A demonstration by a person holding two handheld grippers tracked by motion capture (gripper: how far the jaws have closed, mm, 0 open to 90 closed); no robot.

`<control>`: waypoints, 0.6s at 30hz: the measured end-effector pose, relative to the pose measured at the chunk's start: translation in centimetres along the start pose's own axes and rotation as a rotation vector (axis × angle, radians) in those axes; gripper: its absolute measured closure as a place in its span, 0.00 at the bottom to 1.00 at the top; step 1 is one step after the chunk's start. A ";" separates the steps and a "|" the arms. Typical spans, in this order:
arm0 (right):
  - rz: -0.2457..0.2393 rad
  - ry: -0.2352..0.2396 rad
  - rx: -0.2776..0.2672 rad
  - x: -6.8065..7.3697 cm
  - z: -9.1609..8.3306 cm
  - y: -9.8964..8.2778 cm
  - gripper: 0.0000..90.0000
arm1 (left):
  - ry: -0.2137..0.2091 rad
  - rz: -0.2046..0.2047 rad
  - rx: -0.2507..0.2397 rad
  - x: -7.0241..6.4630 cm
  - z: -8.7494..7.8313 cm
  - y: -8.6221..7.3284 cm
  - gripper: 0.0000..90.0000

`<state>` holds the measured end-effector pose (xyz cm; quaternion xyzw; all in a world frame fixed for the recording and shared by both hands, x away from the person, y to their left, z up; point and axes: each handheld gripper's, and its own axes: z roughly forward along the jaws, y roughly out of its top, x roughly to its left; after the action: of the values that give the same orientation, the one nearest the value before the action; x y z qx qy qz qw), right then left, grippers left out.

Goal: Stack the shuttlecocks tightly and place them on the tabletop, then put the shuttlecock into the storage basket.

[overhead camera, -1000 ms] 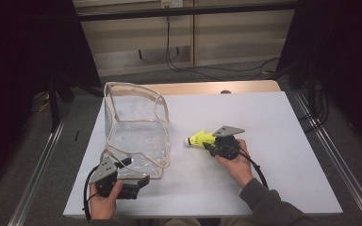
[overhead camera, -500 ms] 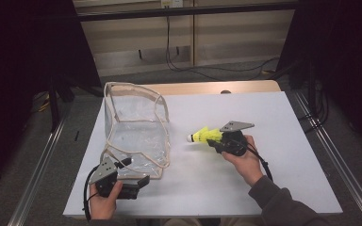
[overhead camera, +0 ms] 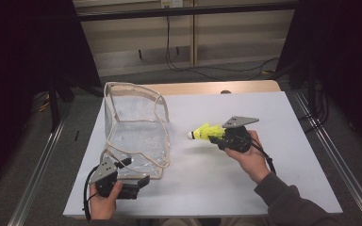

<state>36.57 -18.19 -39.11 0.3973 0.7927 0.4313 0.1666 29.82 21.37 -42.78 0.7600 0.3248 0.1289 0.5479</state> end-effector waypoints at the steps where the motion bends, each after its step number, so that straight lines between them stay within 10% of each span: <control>1: 0.001 0.003 -0.001 0.0 -0.1 0.1 0.89 | -0.002 -0.002 -0.001 0.0 0.0 0.0 0.02; 18: -0.030 0.032 0.004 0.5 -1.6 3.4 0.89 | -0.001 -0.001 -0.005 0.0 -0.1 0.0 0.02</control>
<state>36.92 -17.66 -35.38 0.3788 0.8020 0.4334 0.1596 29.71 21.44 -42.75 0.7584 0.3246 0.1289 0.5503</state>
